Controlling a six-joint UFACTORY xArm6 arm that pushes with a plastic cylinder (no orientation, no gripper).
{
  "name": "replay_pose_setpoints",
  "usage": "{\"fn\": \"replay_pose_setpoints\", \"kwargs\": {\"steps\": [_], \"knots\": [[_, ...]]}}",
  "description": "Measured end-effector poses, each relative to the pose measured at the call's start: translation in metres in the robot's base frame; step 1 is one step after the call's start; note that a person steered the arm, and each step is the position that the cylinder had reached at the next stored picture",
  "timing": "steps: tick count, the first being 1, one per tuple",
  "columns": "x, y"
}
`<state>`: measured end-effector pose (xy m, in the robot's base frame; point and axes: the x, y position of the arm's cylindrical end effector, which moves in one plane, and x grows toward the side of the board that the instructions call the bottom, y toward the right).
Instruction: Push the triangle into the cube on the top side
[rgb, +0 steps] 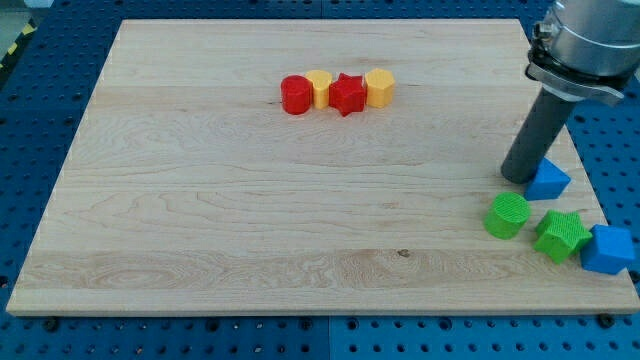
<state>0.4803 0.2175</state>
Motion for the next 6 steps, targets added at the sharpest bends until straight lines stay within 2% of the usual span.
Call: {"fn": "replay_pose_setpoints", "kwargs": {"steps": [2,4,5,6], "knots": [[-0.023,0.009],[0.031,0.030],[0.045,0.030],[0.034,0.027]]}}
